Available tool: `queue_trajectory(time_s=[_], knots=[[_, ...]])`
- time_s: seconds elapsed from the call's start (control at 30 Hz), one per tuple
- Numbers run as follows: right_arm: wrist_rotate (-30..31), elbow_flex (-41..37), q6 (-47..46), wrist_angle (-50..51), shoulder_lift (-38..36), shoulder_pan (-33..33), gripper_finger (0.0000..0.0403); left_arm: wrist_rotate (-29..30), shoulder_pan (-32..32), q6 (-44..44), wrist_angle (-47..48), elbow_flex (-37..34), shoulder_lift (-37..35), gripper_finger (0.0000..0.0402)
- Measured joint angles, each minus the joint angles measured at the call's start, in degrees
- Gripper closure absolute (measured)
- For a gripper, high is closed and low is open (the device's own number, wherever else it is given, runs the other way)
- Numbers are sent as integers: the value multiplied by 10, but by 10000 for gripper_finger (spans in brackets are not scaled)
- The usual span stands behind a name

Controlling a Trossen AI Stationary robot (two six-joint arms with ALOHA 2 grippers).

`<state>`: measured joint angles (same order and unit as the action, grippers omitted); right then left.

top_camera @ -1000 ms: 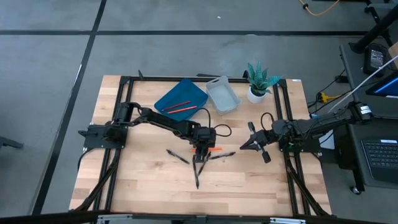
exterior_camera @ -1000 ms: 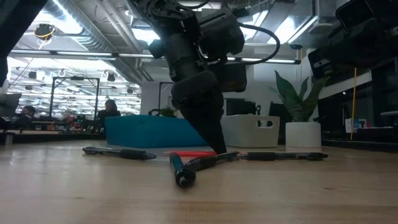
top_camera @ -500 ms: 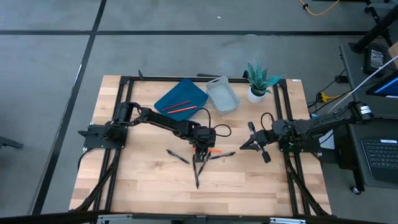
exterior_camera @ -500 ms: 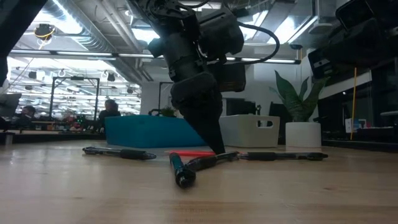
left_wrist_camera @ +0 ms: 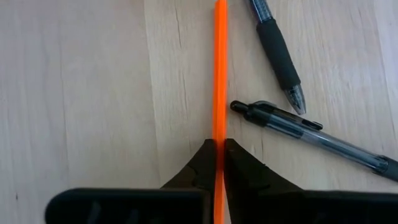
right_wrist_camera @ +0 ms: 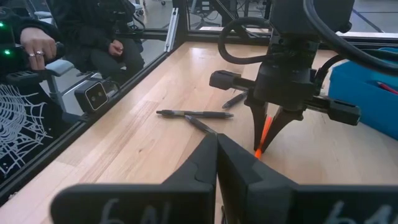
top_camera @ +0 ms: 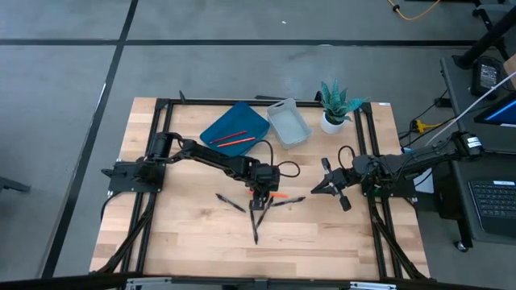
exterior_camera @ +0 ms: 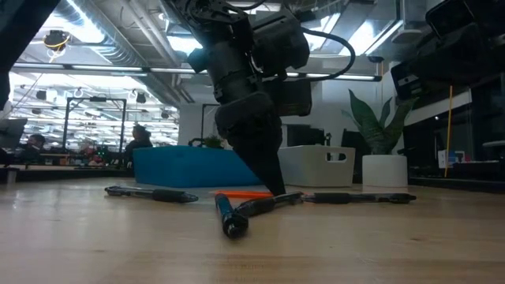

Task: Sort pens & pencils
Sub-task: Put the orange pencil into the blue bin

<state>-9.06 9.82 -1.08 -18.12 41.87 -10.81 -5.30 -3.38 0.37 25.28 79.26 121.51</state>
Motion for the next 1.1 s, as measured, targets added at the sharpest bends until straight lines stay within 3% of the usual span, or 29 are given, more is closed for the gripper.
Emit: queue_trajectory(time_s=[0.37,0.63,1.1], knots=[[0,0,0,4,0,0,391,0,-1,17,46,-6,-36,390],[0,0,0,7,0,0,391,67,-1,14,107,-5,-90,390],[5,0,1,9,0,0,391,78,1,17,135,-3,-128,390]])
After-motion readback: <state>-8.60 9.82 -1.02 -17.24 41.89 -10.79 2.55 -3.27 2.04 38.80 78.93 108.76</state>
